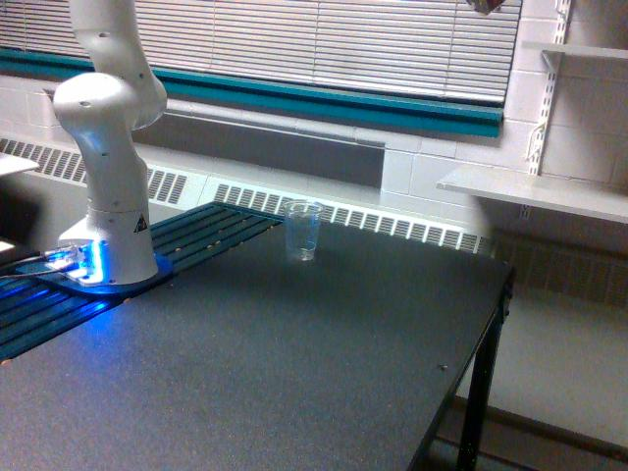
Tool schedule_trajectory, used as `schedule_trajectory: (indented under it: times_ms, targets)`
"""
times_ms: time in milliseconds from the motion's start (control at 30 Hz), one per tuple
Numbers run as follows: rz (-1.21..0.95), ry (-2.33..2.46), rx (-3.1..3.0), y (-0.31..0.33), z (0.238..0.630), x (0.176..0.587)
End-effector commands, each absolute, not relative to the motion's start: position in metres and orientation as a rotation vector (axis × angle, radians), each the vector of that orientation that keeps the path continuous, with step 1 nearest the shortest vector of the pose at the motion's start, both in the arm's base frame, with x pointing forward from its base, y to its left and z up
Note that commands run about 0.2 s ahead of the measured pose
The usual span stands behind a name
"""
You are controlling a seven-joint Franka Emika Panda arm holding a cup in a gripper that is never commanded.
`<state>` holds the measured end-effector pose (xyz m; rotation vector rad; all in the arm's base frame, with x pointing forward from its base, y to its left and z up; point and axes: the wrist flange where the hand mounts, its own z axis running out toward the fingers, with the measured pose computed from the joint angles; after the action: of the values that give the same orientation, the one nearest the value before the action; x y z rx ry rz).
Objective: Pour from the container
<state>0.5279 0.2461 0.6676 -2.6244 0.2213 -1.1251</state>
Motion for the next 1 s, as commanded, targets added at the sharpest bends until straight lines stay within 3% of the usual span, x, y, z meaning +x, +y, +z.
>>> schedule_trajectory:
  times_ms: [33,433,1000]
  targets:
    - [-0.96,0.329,-2.657,0.237,0.619,0.534]
    - [-0.679,0.478,-2.631,0.232,0.545,0.519]
    - [-0.324,0.843,-2.53,0.211,0.447,0.462]
